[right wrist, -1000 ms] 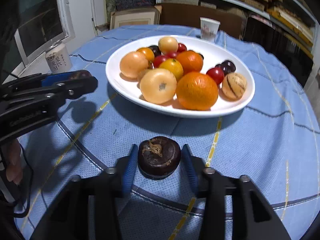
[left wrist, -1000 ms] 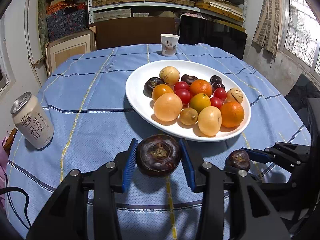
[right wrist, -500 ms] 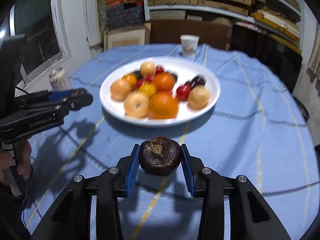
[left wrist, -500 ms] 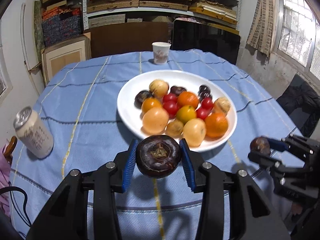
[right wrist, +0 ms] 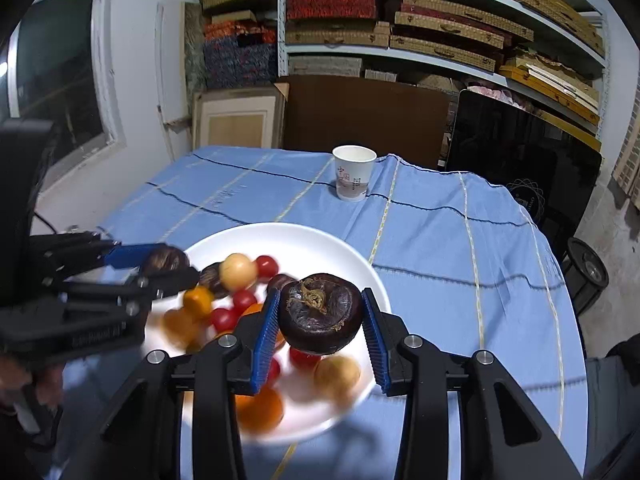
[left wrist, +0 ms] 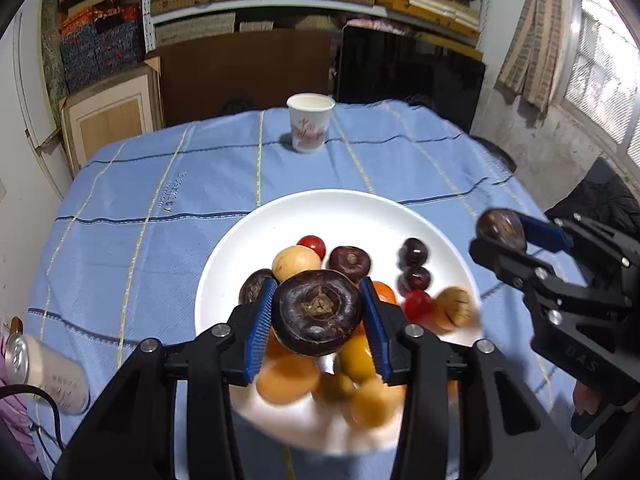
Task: Organize fruits
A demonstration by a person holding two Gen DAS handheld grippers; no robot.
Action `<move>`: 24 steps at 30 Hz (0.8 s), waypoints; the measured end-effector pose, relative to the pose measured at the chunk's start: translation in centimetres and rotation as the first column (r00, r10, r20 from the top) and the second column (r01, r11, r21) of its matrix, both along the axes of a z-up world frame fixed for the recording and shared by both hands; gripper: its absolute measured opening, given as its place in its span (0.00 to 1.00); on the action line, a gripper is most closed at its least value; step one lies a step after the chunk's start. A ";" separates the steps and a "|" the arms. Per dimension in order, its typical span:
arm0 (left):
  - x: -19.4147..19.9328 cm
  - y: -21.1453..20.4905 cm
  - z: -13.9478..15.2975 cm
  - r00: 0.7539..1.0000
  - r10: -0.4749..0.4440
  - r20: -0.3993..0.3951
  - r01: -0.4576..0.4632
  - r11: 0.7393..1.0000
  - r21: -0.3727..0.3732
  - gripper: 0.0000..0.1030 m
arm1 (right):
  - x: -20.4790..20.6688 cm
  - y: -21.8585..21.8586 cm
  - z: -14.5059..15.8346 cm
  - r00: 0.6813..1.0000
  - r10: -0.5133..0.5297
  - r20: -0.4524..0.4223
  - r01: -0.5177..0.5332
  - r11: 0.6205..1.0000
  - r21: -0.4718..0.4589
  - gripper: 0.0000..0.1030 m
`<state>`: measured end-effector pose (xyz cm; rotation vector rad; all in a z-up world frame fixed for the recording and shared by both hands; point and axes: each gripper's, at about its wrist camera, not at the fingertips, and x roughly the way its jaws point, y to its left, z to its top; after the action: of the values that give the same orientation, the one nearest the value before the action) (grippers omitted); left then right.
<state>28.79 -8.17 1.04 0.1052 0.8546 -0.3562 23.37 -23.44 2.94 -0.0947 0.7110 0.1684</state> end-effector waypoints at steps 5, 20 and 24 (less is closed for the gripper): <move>2.8 0.0 -2.0 0.999 0.026 -0.045 -0.025 1.000 0.010 0.40 | 3.4 0.7 -1.9 0.999 0.030 -0.026 -0.030 1.000 -0.003 0.40; -4.0 3.1 1.0 0.989 0.113 0.092 -0.112 0.994 -0.022 0.93 | -3.8 0.1 -0.3 1.000 0.004 0.030 -0.005 1.000 0.029 0.50; -7.8 3.3 0.6 0.991 0.106 0.087 -0.108 0.994 0.013 0.95 | -8.0 -0.1 -1.1 1.000 -0.021 0.013 0.021 0.999 0.035 0.73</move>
<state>20.97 -4.83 1.61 0.0905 0.7744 -0.2418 15.34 -23.53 1.85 -0.0553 0.6954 0.1598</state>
